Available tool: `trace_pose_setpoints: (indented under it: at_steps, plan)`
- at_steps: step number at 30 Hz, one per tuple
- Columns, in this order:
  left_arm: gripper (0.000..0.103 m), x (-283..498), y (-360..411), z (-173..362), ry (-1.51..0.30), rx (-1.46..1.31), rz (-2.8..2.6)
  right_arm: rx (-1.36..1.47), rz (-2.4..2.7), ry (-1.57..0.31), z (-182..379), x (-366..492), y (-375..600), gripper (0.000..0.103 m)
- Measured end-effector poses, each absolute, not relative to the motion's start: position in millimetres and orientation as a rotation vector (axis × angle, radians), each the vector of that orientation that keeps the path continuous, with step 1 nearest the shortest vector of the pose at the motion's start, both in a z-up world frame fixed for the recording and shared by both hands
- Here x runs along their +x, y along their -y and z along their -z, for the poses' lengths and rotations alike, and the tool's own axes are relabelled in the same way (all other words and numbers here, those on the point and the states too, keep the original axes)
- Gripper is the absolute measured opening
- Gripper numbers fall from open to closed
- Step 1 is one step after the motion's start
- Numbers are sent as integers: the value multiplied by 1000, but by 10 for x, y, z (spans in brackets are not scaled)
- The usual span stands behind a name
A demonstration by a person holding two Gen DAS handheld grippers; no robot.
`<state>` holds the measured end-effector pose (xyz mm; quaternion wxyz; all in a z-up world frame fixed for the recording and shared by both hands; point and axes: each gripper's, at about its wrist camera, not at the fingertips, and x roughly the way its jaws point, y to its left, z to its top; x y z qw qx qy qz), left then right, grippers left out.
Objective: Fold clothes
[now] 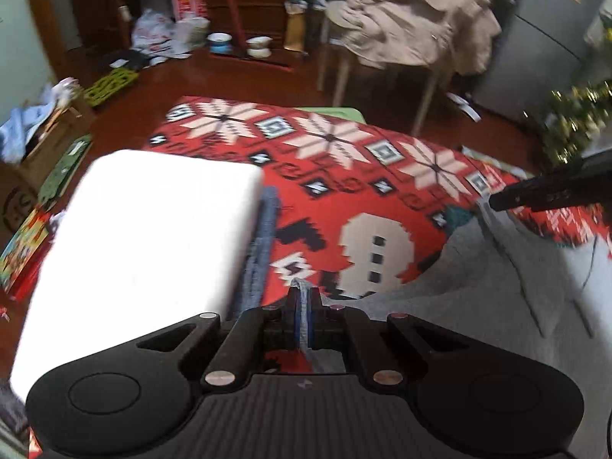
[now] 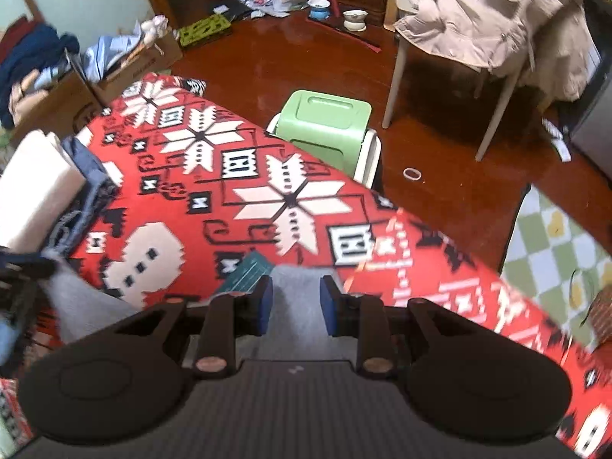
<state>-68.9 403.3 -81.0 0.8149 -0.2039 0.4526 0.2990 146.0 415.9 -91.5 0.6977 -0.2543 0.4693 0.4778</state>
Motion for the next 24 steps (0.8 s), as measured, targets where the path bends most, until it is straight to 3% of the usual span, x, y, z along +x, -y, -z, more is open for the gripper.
trace_pose_setpoints:
  at_steps: [9,14,24]
  plan:
    - [4,-722,-4035,895,-970,-455,-654,-682,-1064,-1014,1070,1547,-4306,29]
    - [4,-729,-4029,948,-973,-477,-652,-734,-1262,-952,923,1276,-4434,29]
    - [4,-778,-4004,988,-990,-492,-630,-969,-1394,-853,1195,842,-4626,29]
